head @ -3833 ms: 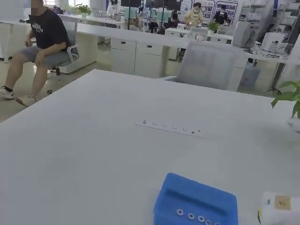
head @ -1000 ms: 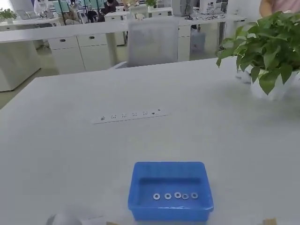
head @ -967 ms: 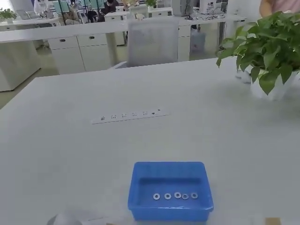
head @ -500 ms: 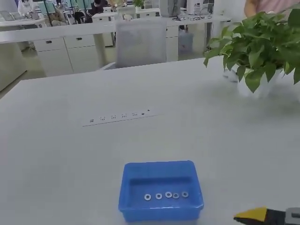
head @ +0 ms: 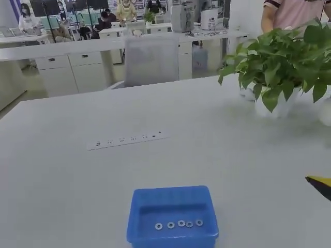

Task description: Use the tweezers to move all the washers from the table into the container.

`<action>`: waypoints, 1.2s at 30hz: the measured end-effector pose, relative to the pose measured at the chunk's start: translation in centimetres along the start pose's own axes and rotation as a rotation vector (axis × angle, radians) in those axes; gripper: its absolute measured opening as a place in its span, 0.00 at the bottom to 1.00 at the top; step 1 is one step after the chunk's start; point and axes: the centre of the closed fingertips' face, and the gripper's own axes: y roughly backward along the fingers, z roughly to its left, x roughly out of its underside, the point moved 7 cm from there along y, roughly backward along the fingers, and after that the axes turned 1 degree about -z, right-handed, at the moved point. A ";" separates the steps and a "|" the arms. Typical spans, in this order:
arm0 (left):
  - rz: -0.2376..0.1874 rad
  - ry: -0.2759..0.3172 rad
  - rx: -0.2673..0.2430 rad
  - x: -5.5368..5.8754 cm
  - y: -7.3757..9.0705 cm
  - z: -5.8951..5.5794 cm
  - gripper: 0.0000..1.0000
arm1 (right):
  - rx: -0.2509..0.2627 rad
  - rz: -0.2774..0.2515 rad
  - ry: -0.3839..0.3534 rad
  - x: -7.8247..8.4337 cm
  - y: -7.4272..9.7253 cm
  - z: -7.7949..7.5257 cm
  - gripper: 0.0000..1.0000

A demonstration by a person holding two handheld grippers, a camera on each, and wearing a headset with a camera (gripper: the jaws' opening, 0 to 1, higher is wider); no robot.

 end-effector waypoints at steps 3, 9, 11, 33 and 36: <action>-0.023 0.047 -0.046 0.2 0.4 -0.2 0.03 | -0.023 0.027 0.023 0.3 -0.5 0.6 0.78; -0.184 0.266 -0.178 -0.2 2.4 -1.7 0.16 | 0.005 0.031 0.039 0.2 -0.2 0.4 0.77; -0.276 0.378 -0.239 -0.5 3.4 -2.2 0.23 | 0.016 0.012 0.028 0.0 -0.2 0.2 0.78; -0.879 0.678 -0.930 -2.6 11.0 -1.5 0.99 | 0.024 -0.081 -0.103 -1.4 0.8 -0.3 0.70; -0.901 0.685 -0.960 -2.7 11.4 -1.4 0.99 | 0.001 -0.070 -0.101 -1.2 0.8 -0.1 0.68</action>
